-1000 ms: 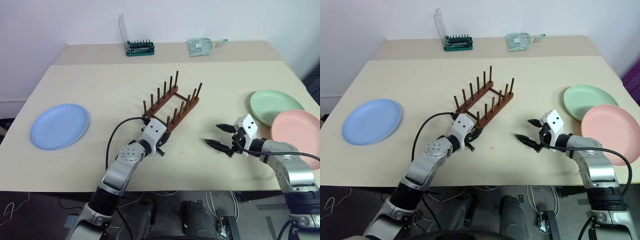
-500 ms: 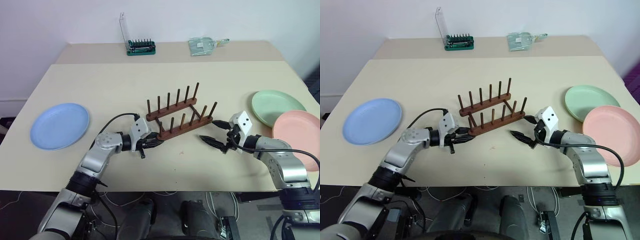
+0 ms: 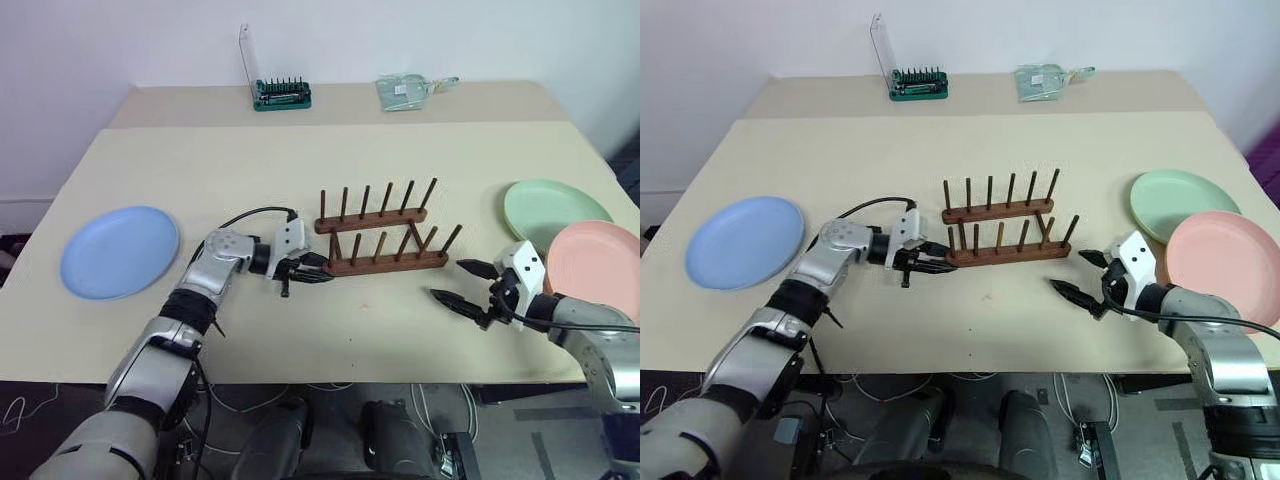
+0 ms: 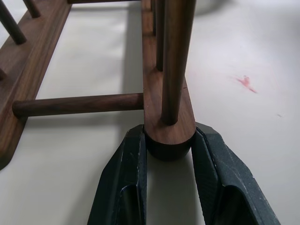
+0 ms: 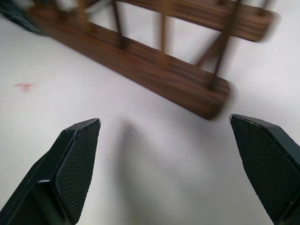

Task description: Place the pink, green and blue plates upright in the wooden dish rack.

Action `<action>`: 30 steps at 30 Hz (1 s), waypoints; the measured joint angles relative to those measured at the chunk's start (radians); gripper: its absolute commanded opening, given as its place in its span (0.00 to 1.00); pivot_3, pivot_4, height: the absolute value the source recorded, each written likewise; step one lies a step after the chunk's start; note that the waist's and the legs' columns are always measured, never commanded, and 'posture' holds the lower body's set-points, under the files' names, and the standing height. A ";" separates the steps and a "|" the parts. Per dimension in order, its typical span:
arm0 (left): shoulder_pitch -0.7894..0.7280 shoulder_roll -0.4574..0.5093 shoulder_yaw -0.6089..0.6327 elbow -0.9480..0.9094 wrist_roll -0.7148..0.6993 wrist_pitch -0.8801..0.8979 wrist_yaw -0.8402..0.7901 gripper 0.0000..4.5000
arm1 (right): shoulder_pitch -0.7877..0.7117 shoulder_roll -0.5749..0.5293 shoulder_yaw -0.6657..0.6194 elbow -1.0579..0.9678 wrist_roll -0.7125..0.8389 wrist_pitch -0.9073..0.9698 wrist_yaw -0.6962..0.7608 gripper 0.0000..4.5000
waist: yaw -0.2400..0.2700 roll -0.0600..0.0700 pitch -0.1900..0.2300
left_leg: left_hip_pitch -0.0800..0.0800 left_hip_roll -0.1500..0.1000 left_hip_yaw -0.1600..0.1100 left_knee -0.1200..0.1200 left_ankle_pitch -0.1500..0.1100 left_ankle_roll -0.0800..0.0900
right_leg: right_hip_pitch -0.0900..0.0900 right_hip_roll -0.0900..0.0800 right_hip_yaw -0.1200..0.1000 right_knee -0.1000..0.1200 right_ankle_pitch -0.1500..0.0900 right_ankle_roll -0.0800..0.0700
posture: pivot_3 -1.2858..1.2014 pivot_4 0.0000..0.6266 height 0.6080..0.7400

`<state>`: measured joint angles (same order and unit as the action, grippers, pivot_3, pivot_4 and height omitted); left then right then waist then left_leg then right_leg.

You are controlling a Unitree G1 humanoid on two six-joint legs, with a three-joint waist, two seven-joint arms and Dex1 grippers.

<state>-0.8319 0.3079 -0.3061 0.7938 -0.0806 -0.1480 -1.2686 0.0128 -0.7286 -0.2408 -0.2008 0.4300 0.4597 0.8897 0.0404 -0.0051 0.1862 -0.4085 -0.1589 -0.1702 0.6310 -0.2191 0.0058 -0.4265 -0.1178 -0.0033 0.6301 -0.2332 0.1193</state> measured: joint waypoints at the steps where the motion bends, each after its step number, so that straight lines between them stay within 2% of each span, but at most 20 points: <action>1: -0.021 -0.015 0.000 0.038 0.009 -0.024 -0.001 0.17 | 0.016 0.000 -0.009 -0.019 0.008 0.007 -0.002 1.00 | -0.002 0.000 0.000 | 0.000 0.000 0.001 0.000 0.000 0.001 | 0.000 0.000 0.000 0.000 0.000 0.000 | 0.52 0.24 1.00; 4: -0.080 -0.062 0.001 0.152 0.030 -0.081 0.000 0.17 | 0.056 0.001 -0.020 -0.060 0.016 0.022 -0.019 1.00 | -0.003 0.000 0.000 | 0.000 0.000 0.001 0.001 -0.001 0.001 | 0.000 0.000 0.001 0.000 0.001 0.001 | 0.52 0.24 1.00; 6: -0.109 -0.081 0.004 0.210 0.044 -0.108 0.004 0.41 | 0.066 0.003 -0.020 -0.079 0.020 0.027 -0.030 1.00 | -0.005 -0.001 0.000 | 0.000 0.000 0.001 0.001 -0.001 0.001 | 0.000 0.000 0.001 0.000 0.001 0.002 | 0.52 0.24 1.00; 7: -0.118 -0.085 0.005 0.235 0.052 -0.119 0.008 0.48 | 0.067 0.003 -0.020 -0.084 0.022 0.028 -0.036 1.00 | -0.005 -0.001 0.000 | 0.000 0.000 0.001 0.001 -0.001 0.001 | 0.000 0.000 0.001 0.000 0.001 0.002 | 0.52 0.24 1.00; 10: -0.136 -0.084 0.023 0.292 0.066 -0.145 0.045 0.80 | 0.077 0.004 -0.020 -0.105 0.024 0.033 -0.052 1.00 | -0.004 -0.001 0.000 | 0.000 0.000 0.001 0.001 -0.001 0.001 | 0.000 0.000 0.001 0.000 0.001 0.002 | 0.52 0.24 1.00; 13: -0.137 -0.069 0.037 0.296 0.074 -0.148 0.070 0.80 | 0.078 0.004 -0.017 -0.109 0.016 0.033 -0.068 1.00 | -0.005 -0.001 0.000 | 0.000 0.000 0.001 0.001 -0.001 0.001 | 0.000 0.001 0.001 0.000 0.001 0.002 | 0.52 0.24 1.00; 16: -0.091 -0.017 0.059 0.221 0.070 -0.110 0.075 0.81 | 0.070 -0.001 -0.010 -0.101 -0.007 0.033 -0.083 0.83 | -0.014 -0.001 0.000 | 0.001 0.000 0.001 0.001 -0.001 0.001 | 0.000 0.001 0.001 0.001 0.001 0.002 | 0.52 0.24 1.00; 17: -0.057 0.013 0.069 0.161 0.067 -0.085 0.075 0.69 | 0.065 -0.011 -0.005 -0.088 -0.022 0.033 -0.086 0.72 | -0.022 0.000 0.000 | 0.001 0.000 0.001 0.001 -0.001 0.001 | 0.000 0.001 0.001 0.001 0.001 0.002 | 0.52 0.24 1.00; 18: -0.029 0.032 0.079 0.116 0.060 -0.064 0.071 0.64 | 0.064 -0.021 -0.003 -0.075 -0.032 0.033 -0.085 0.62 | -0.027 0.000 0.000 | 0.001 0.000 0.001 0.001 -0.001 0.001 | 0.000 0.001 0.001 0.001 0.001 0.002 | 0.52 0.24 1.00; 20: 0.092 0.070 0.100 -0.080 0.021 0.050 0.061 0.42 | 0.071 -0.045 0.003 -0.049 -0.055 0.026 -0.072 0.37 | -0.037 0.001 -0.001 | 0.001 0.000 0.002 0.000 -0.001 0.001 | 0.000 0.001 0.002 0.001 0.001 0.002 | 0.52 0.24 1.00; 23: 0.230 0.061 0.087 -0.350 -0.009 0.211 0.082 0.08 | 0.064 -0.049 0.023 -0.026 -0.072 0.012 -0.057 0.02 | -0.032 0.001 -0.001 | 0.001 0.000 0.001 0.001 -0.001 0.001 | 0.000 0.001 0.002 0.001 0.001 0.002 | 0.52 0.24 1.00; 28: 0.352 -0.041 0.000 -0.660 0.000 0.441 0.211 0.07 | -0.032 -0.049 0.102 0.029 -0.151 -0.032 -0.076 0.01 | -0.025 0.001 -0.001 | 0.001 0.000 0.002 0.003 0.000 0.001 | 0.002 0.001 0.002 0.001 0.002 0.001 | 0.52 0.24 1.00; 30: 0.363 -0.082 -0.037 -0.717 0.022 0.505 0.288 0.07 | -0.062 -0.049 0.131 0.056 -0.180 -0.043 -0.083 0.01 | -0.026 0.001 -0.001 | 0.001 0.000 0.001 0.002 0.000 0.001 | 0.002 0.001 0.002 0.001 0.002 0.001 | 0.52 0.24 1.00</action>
<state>-0.4684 0.2255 -0.3427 0.0773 -0.0588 0.3573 -0.9807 -0.0490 -0.7773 -0.1103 -0.1443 0.2501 0.4170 0.8070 0.0144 -0.0042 0.1855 -0.4072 -0.1588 -0.1688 0.6331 -0.2195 0.0069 -0.4249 -0.1170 -0.0010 0.6313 -0.2317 0.1208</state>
